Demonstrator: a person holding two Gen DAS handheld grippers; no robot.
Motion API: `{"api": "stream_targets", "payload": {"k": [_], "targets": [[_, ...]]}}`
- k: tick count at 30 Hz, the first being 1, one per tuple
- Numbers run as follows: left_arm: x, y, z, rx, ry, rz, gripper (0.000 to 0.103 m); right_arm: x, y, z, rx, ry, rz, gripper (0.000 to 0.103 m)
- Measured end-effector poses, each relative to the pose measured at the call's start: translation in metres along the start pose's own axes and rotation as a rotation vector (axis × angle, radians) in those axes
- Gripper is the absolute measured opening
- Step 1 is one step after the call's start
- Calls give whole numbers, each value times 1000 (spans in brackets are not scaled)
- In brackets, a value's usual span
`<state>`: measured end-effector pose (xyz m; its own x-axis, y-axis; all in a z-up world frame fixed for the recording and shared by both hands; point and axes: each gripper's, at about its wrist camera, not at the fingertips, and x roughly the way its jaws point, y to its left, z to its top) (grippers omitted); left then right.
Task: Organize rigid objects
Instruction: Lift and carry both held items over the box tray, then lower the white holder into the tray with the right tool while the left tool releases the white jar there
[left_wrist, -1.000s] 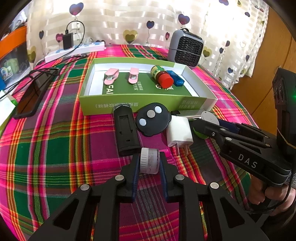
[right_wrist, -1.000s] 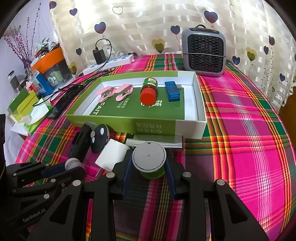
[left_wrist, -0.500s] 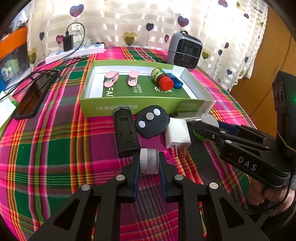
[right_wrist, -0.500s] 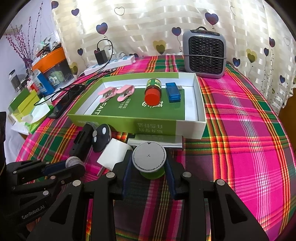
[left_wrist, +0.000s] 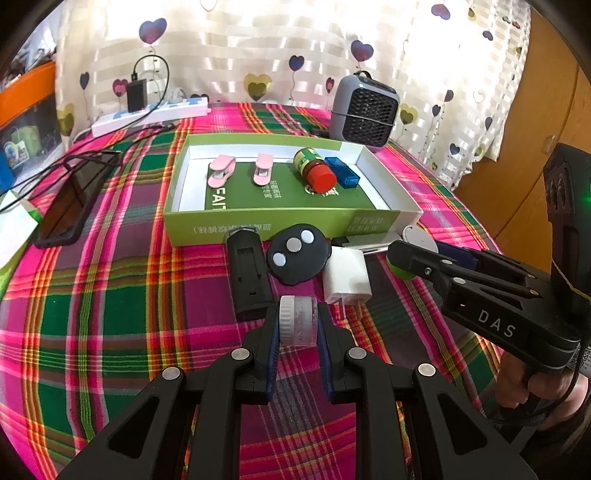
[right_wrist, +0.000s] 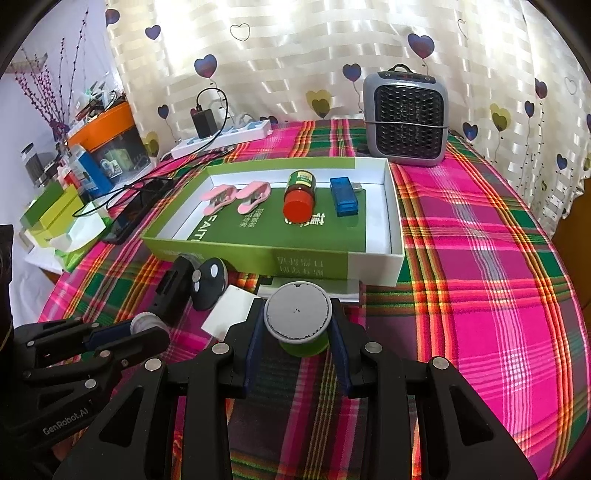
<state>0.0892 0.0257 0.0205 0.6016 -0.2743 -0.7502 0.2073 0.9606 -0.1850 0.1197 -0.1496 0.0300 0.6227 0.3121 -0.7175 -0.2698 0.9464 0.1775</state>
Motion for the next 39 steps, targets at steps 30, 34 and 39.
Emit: {"api": "stream_targets", "payload": {"k": [30, 34, 39], "targets": [[-2, 30, 76, 0, -92, 22, 18, 11, 18, 69, -72, -46, 92, 34], [11, 37, 85, 3, -91, 37, 18, 25, 17, 78, -70, -35, 119, 34], [26, 41, 91, 2, -73, 44, 18, 44, 15, 87, -66, -18, 155, 34]]}}
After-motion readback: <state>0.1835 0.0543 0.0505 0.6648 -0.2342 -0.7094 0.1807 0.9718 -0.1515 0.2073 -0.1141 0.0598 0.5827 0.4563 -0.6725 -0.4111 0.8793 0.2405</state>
